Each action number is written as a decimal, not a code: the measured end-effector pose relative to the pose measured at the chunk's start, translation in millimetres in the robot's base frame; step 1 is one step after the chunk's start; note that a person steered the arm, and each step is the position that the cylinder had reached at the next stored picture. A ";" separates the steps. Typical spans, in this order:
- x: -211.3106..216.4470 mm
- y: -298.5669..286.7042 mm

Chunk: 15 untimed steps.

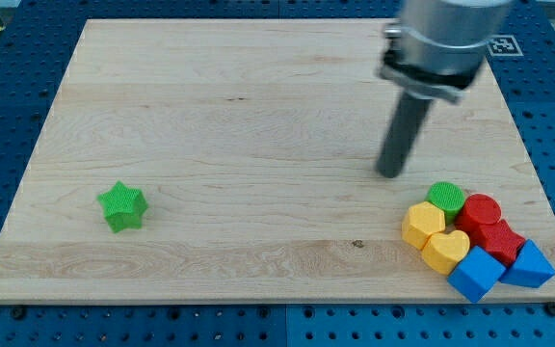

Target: Slide the green star to the bottom center

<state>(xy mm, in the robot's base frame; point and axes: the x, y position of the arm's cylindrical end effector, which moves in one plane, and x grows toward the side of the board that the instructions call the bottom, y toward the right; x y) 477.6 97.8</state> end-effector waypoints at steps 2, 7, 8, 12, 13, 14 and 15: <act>0.0 -136.3; 62.4 -361.4; 69.1 -359.3; 77.6 -197.7; 88.6 -201.0; 94.2 -247.9; 94.2 -278.5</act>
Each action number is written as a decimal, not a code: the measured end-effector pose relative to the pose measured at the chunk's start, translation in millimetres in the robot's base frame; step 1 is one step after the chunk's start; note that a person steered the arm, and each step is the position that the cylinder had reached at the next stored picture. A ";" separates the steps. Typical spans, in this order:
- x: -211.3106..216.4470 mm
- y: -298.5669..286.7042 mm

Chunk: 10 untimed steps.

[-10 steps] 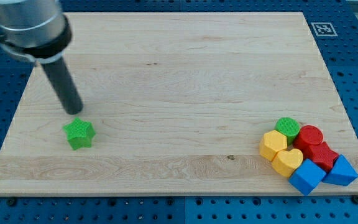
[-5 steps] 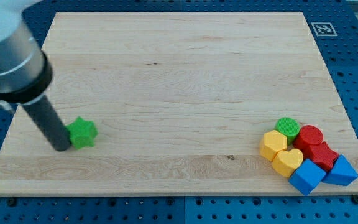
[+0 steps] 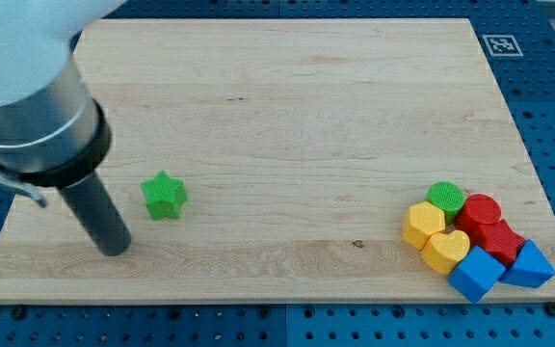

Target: Slide the green star to the bottom center

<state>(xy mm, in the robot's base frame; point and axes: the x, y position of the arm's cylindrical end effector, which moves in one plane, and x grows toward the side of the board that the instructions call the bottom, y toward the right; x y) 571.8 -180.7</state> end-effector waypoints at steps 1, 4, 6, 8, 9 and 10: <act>-40.8 6.6; -72.5 45.5; -50.9 118.4; -32.6 215.7; -32.6 224.4; -32.7 196.8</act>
<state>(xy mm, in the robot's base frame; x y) 539.1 16.1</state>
